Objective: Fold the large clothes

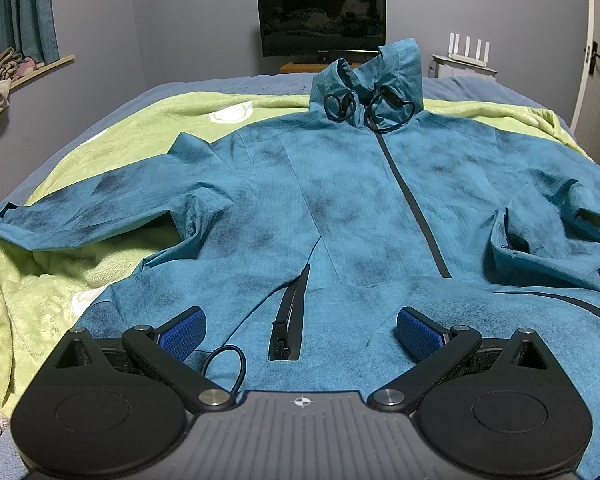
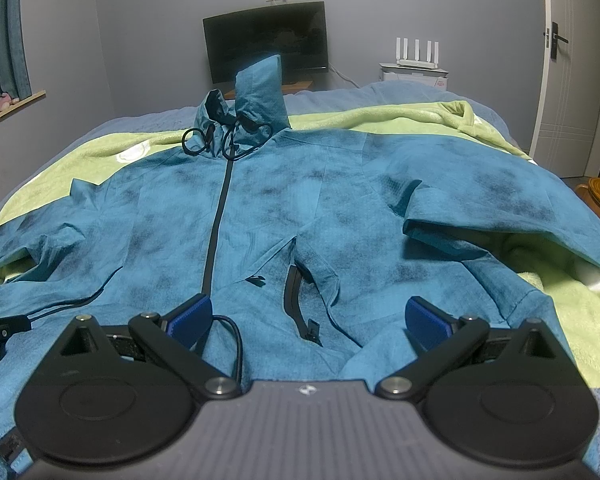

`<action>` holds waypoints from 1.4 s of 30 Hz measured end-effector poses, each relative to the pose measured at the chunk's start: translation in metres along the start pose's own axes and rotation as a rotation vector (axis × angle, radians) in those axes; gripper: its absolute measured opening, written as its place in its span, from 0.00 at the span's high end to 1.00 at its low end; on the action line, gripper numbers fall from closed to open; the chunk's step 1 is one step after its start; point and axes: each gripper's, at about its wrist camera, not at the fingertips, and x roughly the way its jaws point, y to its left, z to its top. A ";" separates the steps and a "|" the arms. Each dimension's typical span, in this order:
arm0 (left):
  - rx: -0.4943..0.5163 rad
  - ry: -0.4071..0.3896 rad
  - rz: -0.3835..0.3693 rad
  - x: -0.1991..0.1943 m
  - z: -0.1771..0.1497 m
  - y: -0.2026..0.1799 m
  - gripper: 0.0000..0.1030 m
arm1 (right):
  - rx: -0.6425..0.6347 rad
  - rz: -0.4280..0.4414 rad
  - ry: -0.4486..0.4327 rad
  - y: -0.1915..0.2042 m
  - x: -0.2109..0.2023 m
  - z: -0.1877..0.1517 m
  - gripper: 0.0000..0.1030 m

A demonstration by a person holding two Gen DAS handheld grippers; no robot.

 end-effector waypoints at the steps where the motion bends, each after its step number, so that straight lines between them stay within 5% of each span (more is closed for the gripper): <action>1: 0.000 0.000 0.000 0.000 0.000 0.000 0.00 | 0.000 0.000 0.000 0.000 0.000 0.000 0.00; 22: 0.001 0.003 0.001 0.000 0.000 0.000 0.00 | 0.007 0.006 -0.011 0.001 -0.001 -0.001 0.00; 31: 0.018 0.095 -0.004 0.013 0.000 -0.002 0.00 | 0.140 0.114 -0.186 -0.021 -0.035 0.003 0.00; 38: 0.167 0.204 0.053 0.028 -0.008 -0.023 0.01 | 0.011 -0.006 -0.266 -0.015 -0.058 0.024 0.00; 42: 0.144 0.195 -0.030 0.020 0.006 -0.018 0.01 | -0.026 -0.017 -0.347 -0.035 -0.066 0.038 0.00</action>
